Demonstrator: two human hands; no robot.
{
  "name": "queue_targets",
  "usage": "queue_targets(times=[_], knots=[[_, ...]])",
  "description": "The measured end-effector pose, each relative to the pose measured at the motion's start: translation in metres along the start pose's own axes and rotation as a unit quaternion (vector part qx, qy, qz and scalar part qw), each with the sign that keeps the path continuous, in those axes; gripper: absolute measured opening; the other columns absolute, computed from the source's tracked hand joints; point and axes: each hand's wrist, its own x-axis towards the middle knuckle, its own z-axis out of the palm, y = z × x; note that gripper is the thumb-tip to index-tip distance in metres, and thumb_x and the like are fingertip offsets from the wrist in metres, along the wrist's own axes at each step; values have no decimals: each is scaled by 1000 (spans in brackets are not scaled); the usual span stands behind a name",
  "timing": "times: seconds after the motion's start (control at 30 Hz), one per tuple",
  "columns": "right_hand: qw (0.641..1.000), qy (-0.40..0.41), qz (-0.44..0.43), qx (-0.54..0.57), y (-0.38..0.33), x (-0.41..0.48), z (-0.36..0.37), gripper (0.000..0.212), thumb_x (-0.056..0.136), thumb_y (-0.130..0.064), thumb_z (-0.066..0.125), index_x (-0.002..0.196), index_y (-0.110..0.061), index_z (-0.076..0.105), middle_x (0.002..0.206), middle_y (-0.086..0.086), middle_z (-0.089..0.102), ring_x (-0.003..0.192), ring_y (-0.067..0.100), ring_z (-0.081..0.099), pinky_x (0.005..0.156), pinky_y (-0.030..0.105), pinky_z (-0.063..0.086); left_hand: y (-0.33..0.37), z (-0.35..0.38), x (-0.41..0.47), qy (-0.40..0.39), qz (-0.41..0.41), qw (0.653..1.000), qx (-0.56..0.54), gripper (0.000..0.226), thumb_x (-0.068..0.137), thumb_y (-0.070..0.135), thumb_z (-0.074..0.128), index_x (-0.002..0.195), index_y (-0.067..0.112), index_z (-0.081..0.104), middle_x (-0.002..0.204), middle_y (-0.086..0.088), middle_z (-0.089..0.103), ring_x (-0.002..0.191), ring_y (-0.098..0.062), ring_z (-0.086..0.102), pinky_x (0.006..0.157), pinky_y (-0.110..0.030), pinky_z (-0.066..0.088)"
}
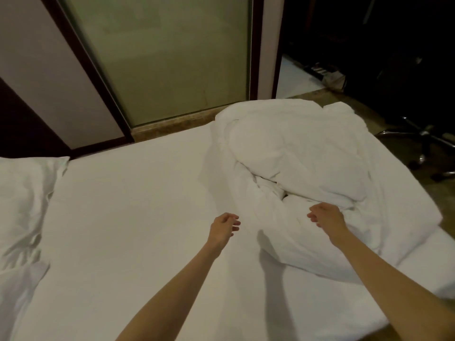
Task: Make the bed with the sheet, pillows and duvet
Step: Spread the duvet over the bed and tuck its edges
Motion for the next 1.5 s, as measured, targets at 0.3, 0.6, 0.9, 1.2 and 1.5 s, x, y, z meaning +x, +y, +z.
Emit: queue_targets(times=[0.3, 0.6, 0.9, 1.2, 1.5], knots=[[996, 1, -26, -83, 9, 116, -75, 12, 86, -5, 53, 86, -3, 65, 92, 21, 66, 84, 27, 56, 68, 32, 45, 17, 99, 21, 58, -14, 998, 19, 20, 95, 15, 47, 104, 9, 63, 98, -6, 68, 77, -12, 63, 64, -17, 47], [969, -6, -55, -242, -20, 211, -133, 56, 87, -11, 64, 133, 7, 38, 137, 31, 39, 125, 42, 42, 102, 40, 34, 35, 199, 33, 85, -30, 978, 190, 33, 92, 21, 52, 123, 13, 59, 124, -7, 56, 114, -23, 54, 97, -31, 43], [975, -102, 11, -196, -12, 274, -137, 83, 82, -23, 73, 141, 9, 24, 142, 28, 38, 131, 38, 40, 110, 43, 31, 31, 239, 57, 0, -75, 916, 393, 68, 86, 48, 59, 145, 30, 29, 155, 6, 21, 143, -19, 15, 111, -45, 18], [977, -55, -8, -207, 4, 287, -130, 90, 80, -27, 74, 143, 6, 19, 146, 31, 24, 134, 40, 30, 108, 38, 25, 22, 275, 66, -4, -57, 829, 557, 64, 84, 62, 51, 126, 14, 44, 123, -4, 57, 121, -22, 49, 107, -46, 16], [972, -105, -15, -208, 2, 294, -133, 33, 92, -6, 56, 120, 13, 52, 119, 27, 58, 111, 38, 55, 84, 36, 43, 15, 265, 64, 37, -15, 847, 530, 22, 99, 26, 38, 107, 16, 56, 117, -3, 64, 111, -25, 56, 95, -35, 29]])
